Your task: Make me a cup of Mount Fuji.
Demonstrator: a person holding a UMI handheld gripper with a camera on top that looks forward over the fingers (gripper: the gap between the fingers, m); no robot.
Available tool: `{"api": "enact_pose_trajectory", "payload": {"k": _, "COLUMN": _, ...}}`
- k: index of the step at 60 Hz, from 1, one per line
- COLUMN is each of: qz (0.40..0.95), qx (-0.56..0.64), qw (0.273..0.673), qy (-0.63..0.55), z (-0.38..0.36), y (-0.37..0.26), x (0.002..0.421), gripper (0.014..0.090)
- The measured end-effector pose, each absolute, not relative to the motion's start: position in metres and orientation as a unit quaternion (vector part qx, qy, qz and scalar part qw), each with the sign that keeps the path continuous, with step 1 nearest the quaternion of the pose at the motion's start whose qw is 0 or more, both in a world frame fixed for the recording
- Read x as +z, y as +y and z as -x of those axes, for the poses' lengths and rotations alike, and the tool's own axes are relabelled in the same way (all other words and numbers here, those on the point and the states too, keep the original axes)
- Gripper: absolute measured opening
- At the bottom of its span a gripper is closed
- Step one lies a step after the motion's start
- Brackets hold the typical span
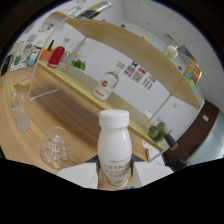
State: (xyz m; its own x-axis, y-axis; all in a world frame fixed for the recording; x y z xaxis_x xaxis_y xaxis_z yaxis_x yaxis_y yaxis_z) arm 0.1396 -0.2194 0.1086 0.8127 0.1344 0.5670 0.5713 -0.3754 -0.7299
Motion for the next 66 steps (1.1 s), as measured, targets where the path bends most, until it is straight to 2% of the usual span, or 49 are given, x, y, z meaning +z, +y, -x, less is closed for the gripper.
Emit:
{"api": "enact_pose_trajectory", "payload": {"k": 9, "qz": 0.738, "qx": -0.317, "qw": 0.478, "qy": -0.357, "z": -0.137, "y": -0.213, "x": 0.118, "gripper": 0.0478}}
{"api": "enact_pose_trajectory", "payload": {"k": 22, "qz": 0.610, "qx": -0.440, "qw": 0.407, "qy": -0.518, "z": -0.130, "y": -0.201, "x": 0.137, "gripper": 0.0477}}
{"api": "enact_pose_trajectory", "payload": {"k": 31, "qz": 0.530, "qx": -0.507, "qw": 0.340, "qy": -0.588, "z": -0.132, "y": -0.195, "x": 0.139, "gripper": 0.0476}}
{"api": "enact_pose_trajectory", "payload": {"k": 35, "qz": 0.512, "qx": -0.523, "qw": 0.315, "qy": -0.604, "z": -0.133, "y": -0.195, "x": 0.138, "gripper": 0.0477}}
{"api": "enact_pose_trajectory", "payload": {"k": 46, "qz": 0.449, "qx": -0.561, "qw": 0.267, "qy": -0.643, "z": -0.129, "y": -0.195, "x": 0.135, "gripper": 0.0479}}
{"api": "enact_pose_trajectory", "payload": {"k": 52, "qz": 0.448, "qx": -0.560, "qw": 0.263, "qy": -0.645, "z": -0.128, "y": -0.198, "x": 0.133, "gripper": 0.0479}}
{"api": "enact_pose_trajectory", "payload": {"k": 59, "qz": 0.462, "qx": -0.555, "qw": 0.277, "qy": -0.634, "z": -0.126, "y": -0.200, "x": 0.139, "gripper": 0.0477}}
{"api": "enact_pose_trajectory", "payload": {"k": 66, "qz": 0.502, "qx": -0.533, "qw": 0.323, "qy": -0.600, "z": -0.124, "y": -0.203, "x": 0.155, "gripper": 0.0478}}
